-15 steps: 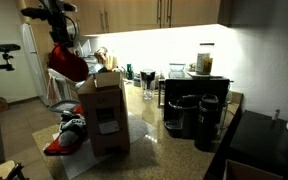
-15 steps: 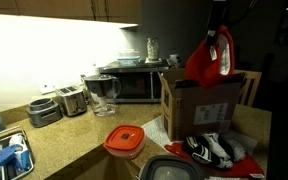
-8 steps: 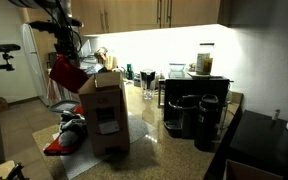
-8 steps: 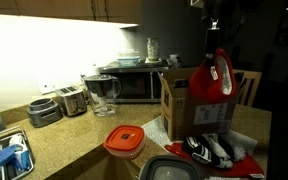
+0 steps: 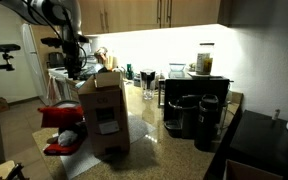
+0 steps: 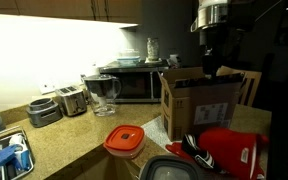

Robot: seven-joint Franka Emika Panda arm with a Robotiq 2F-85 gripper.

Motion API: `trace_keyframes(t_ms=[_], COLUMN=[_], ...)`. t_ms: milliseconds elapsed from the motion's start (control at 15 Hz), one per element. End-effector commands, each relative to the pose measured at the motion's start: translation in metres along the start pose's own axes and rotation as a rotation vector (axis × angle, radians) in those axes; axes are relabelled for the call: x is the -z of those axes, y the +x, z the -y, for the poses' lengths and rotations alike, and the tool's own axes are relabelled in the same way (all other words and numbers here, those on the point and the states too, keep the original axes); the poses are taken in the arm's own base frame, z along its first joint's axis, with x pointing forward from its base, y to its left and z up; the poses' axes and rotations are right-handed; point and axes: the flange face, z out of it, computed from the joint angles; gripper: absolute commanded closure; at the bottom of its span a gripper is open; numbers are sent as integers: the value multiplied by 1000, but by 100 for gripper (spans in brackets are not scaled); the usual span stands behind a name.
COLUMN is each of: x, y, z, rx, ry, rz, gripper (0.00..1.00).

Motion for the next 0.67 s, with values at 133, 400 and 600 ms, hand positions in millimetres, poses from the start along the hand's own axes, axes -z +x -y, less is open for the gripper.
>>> trace_keyframes(t_ms=[133, 400, 600], x=[-16, -24, -33], y=[0, 0, -4], z=[-13, -15, -16], rx=[-104, -132, -137], ry=[-42, -58, -82], rz=[-46, -60, -65], gripper=[10, 0, 0])
